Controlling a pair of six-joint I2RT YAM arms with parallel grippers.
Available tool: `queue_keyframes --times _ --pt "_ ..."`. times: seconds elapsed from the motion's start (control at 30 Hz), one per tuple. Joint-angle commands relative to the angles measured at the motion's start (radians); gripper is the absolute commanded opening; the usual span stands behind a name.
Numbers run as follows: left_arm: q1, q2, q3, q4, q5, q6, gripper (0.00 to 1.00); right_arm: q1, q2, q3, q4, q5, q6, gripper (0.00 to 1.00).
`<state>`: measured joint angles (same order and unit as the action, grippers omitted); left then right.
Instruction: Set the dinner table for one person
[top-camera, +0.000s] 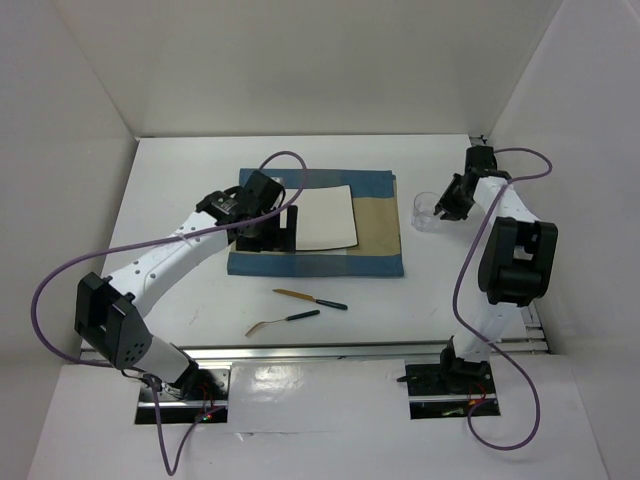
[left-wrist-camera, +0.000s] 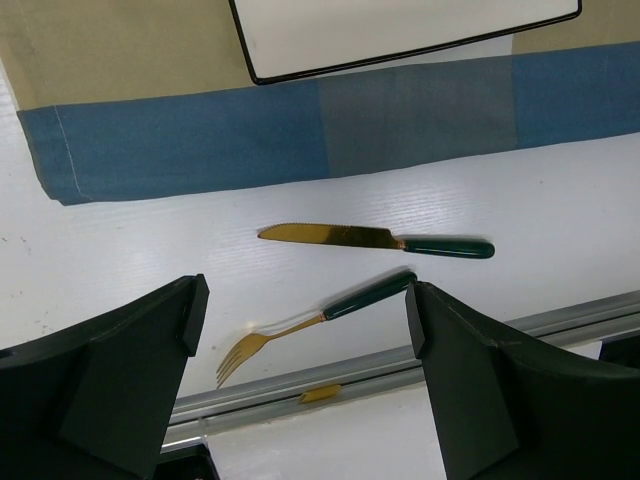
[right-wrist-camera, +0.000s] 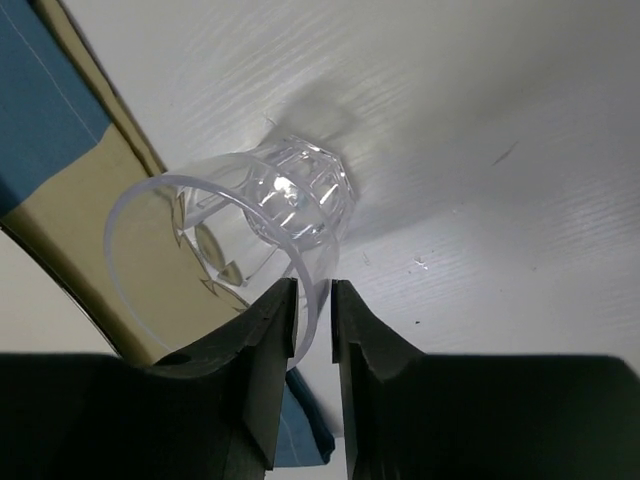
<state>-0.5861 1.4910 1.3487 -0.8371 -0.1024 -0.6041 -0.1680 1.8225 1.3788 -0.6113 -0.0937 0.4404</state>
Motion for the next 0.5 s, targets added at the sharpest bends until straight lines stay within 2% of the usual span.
queue_keyframes --times 0.0,0.07,0.1,0.13,0.33,0.47 --pt "-0.011 0.008 0.047 -0.005 -0.016 0.004 1.00 -0.005 0.021 0.011 0.036 0.015 -0.002 0.31" --pt "-0.011 0.017 0.047 -0.005 -0.025 0.004 1.00 -0.005 0.021 0.011 0.036 0.026 0.007 0.19" --pt "-0.011 0.017 0.056 -0.005 -0.025 0.004 1.00 -0.005 0.012 0.011 0.036 0.026 0.008 0.07" --pt "-0.011 0.017 0.056 -0.005 -0.025 0.004 1.00 -0.005 0.000 0.020 0.036 0.038 0.008 0.02" --pt "-0.011 0.026 0.056 -0.005 -0.045 0.004 1.00 0.065 -0.020 0.136 -0.001 0.107 -0.002 0.00" --pt "-0.011 0.035 0.066 -0.005 -0.054 0.013 1.00 0.166 0.079 0.340 -0.077 0.130 -0.011 0.00"
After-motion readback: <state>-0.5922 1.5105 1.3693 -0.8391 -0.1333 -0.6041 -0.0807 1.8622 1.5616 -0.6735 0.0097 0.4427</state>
